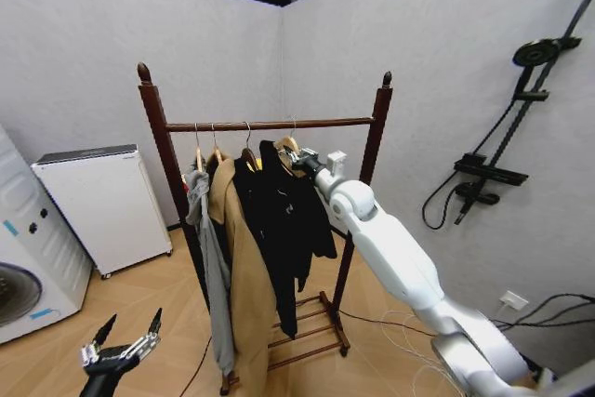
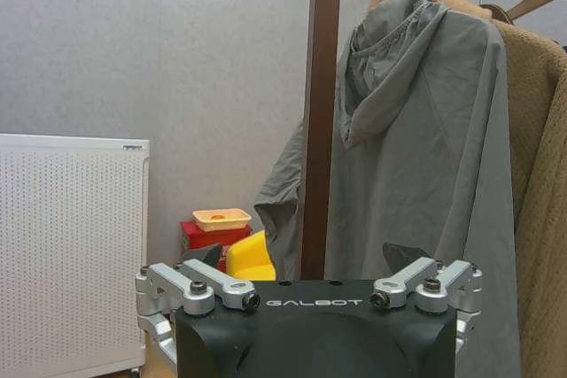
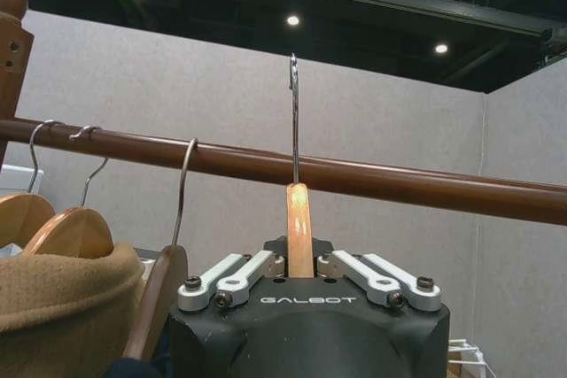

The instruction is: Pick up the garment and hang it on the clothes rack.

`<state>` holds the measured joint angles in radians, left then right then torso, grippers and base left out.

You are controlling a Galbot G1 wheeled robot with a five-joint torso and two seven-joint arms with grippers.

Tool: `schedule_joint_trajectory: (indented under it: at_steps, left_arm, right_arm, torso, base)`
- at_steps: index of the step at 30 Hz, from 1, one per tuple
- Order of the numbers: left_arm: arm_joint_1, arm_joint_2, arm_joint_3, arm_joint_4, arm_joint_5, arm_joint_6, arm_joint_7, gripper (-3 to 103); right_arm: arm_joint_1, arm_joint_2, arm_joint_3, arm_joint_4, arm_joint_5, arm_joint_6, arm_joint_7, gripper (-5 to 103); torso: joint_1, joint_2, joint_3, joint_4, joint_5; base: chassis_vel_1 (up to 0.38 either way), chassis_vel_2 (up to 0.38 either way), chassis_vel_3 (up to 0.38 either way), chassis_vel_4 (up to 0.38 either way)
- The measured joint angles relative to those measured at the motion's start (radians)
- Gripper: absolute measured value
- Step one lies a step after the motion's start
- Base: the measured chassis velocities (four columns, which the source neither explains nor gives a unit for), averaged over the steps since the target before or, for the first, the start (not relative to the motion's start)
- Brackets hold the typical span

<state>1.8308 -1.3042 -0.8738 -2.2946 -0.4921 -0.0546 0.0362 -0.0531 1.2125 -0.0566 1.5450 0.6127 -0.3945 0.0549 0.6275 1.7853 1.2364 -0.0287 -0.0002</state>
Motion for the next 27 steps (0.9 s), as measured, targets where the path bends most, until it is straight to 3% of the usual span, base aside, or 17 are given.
schedule_joint_trajectory:
  at_steps: [8,27]
  left_arm:
    - [0.0,0.0,0.0,0.0,0.0,0.0,0.0,100]
    - [0.0,0.0,0.0,0.0,0.0,0.0,0.0,100]
  right_arm:
    - [0.097,0.052,-0.056,-0.128,-0.009,-0.001,-0.006,10]
    - [0.19,0.078,-0.139,-0.232,0.067,-0.022,0.019,10]
  torso:
    - [0.0,0.0,0.0,-0.0001,0.0001]
    - [0.0,0.0,0.0,-0.0002,0.0002]
  base:
    - [0.0,0.0,0.0,0.0]
    - [0.0,0.0,0.0,0.0]
